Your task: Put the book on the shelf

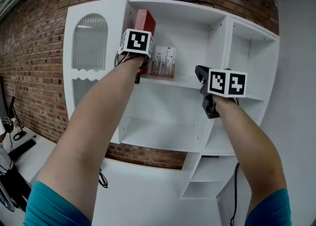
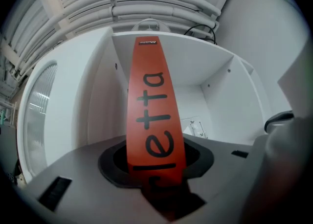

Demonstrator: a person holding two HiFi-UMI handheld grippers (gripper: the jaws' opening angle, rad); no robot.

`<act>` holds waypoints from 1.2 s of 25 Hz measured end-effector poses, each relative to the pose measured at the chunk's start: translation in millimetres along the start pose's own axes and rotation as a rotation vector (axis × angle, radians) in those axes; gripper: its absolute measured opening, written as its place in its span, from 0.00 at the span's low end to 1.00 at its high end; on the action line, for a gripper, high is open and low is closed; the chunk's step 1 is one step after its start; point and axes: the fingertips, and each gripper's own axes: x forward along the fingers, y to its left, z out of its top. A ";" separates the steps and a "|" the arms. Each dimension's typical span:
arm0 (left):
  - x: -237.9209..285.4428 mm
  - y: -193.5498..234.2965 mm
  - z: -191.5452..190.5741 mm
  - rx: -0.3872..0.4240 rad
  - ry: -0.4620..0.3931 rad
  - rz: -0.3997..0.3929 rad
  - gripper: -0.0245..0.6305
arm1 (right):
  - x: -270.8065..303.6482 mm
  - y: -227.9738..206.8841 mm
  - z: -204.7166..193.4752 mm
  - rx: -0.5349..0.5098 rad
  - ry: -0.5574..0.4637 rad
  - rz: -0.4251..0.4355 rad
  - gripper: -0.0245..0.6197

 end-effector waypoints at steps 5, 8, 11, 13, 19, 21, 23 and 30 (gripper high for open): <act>22.7 -0.1 -7.7 -0.018 0.011 0.002 0.30 | 7.8 -7.6 14.4 -0.010 -0.010 -0.006 0.07; 29.8 4.1 -11.6 -0.039 0.004 0.016 0.31 | 9.2 -13.2 19.3 -0.023 -0.010 -0.015 0.07; 36.7 7.5 -10.2 -0.028 -0.017 0.036 0.31 | 8.6 -17.1 25.1 -0.036 -0.017 -0.024 0.07; 41.6 8.3 -10.4 -0.023 -0.028 0.043 0.30 | 9.1 -17.7 28.5 -0.037 -0.022 -0.025 0.07; 52.6 1.2 -14.8 -0.051 -0.007 -0.003 0.30 | 7.0 -18.2 27.9 -0.041 -0.020 -0.031 0.07; 53.8 1.0 -16.9 -0.067 0.006 -0.018 0.30 | 6.6 -17.6 27.5 -0.039 -0.019 -0.030 0.07; 53.7 2.3 -18.6 -0.088 0.017 -0.025 0.30 | 6.2 -17.3 27.7 -0.038 -0.017 -0.031 0.07; 48.6 1.9 -21.8 -0.062 0.017 -0.043 0.44 | 3.5 -11.1 27.2 -0.042 -0.016 -0.028 0.07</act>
